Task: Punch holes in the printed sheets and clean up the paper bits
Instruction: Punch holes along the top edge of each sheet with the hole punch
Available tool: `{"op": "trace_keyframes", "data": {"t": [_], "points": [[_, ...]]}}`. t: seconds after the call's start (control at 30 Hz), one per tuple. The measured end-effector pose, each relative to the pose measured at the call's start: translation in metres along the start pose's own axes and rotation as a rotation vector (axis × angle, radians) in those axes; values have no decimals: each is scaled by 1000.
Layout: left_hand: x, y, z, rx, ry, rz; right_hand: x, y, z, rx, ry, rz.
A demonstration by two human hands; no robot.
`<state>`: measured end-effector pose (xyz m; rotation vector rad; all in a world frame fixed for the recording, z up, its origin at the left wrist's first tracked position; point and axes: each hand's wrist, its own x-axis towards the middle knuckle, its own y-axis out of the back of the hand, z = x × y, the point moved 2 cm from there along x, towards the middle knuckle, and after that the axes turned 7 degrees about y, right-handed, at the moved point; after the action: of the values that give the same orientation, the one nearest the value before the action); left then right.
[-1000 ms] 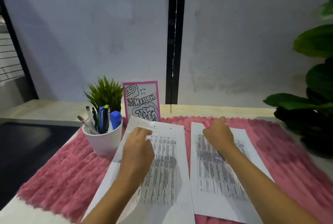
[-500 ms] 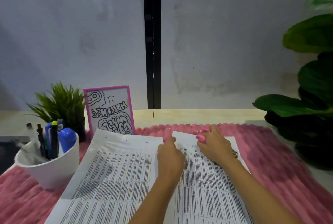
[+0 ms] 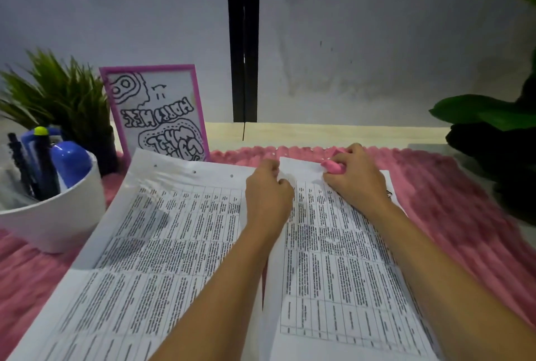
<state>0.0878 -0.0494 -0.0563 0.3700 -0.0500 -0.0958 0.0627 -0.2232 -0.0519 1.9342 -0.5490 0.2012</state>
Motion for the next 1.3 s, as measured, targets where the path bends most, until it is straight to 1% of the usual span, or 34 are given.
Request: {"op": "trace_keyframes", "data": {"t": [0.23,0.37,0.5,0.57,0.7,0.77,0.83,0.9,1.0,1.13,1.17,1.23,1.3], "points": [[0,-2,-1,-25,-44,-4,2,4,2,38,15,114],[7,0,1,-24,-82,32,1,12,3,161,22,176],[5,-2,4,-60,-105,-18,2,21,1,268,15,235],[2,-5,6,-140,-88,-51,0,24,-3,271,35,230],[2,-9,4,-244,-69,-86,-3,29,-18,285,75,149],[3,-8,3,-291,-52,-77,0,43,-25,426,55,223],[4,-8,3,-314,-47,-60,7,63,-37,681,48,375],[5,-8,2,-326,-46,-52,18,77,-50,886,51,463],[6,-9,-1,-341,-54,-58,43,85,-74,1049,40,519],[8,-9,-3,-333,-79,-52,66,73,-89,1427,-37,548],[9,-10,-4,-328,-85,-51,68,67,-89,1484,-52,552],[11,-12,-6,-329,-100,-50,68,54,-87,1538,-68,547],[12,-12,-7,-335,-115,-43,69,43,-85,1526,-80,525]]}}
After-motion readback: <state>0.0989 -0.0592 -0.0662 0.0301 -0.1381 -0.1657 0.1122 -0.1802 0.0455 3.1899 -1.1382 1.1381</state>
